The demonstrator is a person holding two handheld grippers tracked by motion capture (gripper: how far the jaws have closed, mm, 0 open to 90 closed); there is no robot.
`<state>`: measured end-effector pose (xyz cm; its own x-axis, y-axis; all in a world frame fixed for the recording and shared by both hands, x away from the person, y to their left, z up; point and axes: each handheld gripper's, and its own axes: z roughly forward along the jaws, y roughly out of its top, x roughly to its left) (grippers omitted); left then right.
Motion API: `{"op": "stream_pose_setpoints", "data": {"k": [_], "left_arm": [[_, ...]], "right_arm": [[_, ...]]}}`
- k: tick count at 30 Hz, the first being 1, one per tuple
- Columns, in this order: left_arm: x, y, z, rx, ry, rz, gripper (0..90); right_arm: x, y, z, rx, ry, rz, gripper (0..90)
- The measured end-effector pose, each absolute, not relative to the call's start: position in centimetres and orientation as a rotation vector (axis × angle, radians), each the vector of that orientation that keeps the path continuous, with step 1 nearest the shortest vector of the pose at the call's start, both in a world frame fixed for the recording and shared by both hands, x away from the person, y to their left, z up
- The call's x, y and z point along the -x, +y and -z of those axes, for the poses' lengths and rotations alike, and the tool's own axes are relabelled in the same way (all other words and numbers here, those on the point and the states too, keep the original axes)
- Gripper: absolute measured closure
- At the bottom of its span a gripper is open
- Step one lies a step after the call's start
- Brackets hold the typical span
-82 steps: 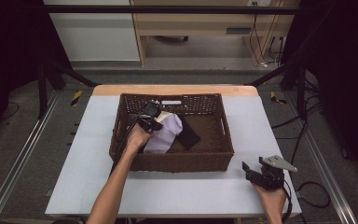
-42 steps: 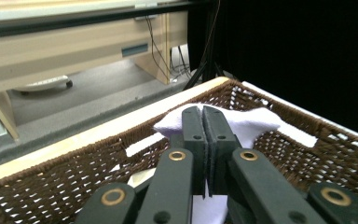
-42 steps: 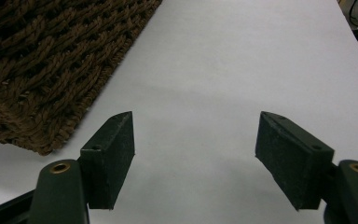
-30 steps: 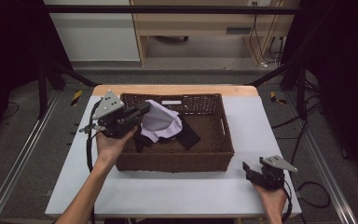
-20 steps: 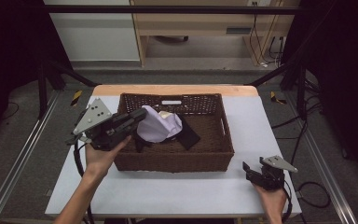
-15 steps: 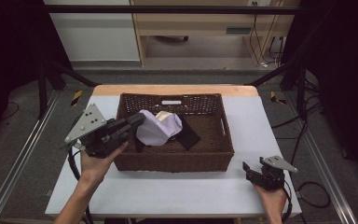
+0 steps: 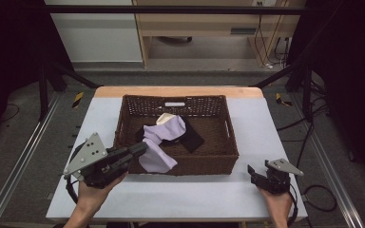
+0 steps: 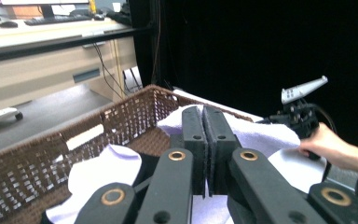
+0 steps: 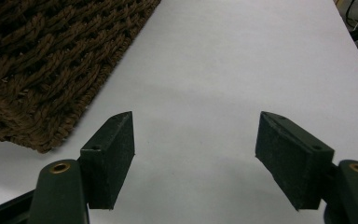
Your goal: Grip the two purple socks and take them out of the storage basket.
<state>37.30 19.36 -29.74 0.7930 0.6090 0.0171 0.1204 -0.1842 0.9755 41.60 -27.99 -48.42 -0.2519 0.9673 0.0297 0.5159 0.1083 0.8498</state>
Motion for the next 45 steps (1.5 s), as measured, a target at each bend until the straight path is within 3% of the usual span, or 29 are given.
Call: {"op": "stream_pose_setpoints", "data": {"k": [38,41,45], "left_arm": [[-39.2,17.9,44.6,-2.026,0.82,-0.248,86.9],[-39.5,17.7,45.0,-2.032,0.835,-0.235,84.3],[-39.5,17.7,45.1,-2.025,0.855,-0.231,74.0]], "right_arm": [[-41.5,-27.7,48.4,-1.414,1.84,-1.027,28.1],[-41.5,-27.7,48.5,-1.411,1.842,-1.024,28.1],[-41.5,-27.7,48.5,-1.408,1.844,-1.025,28.1]]}}
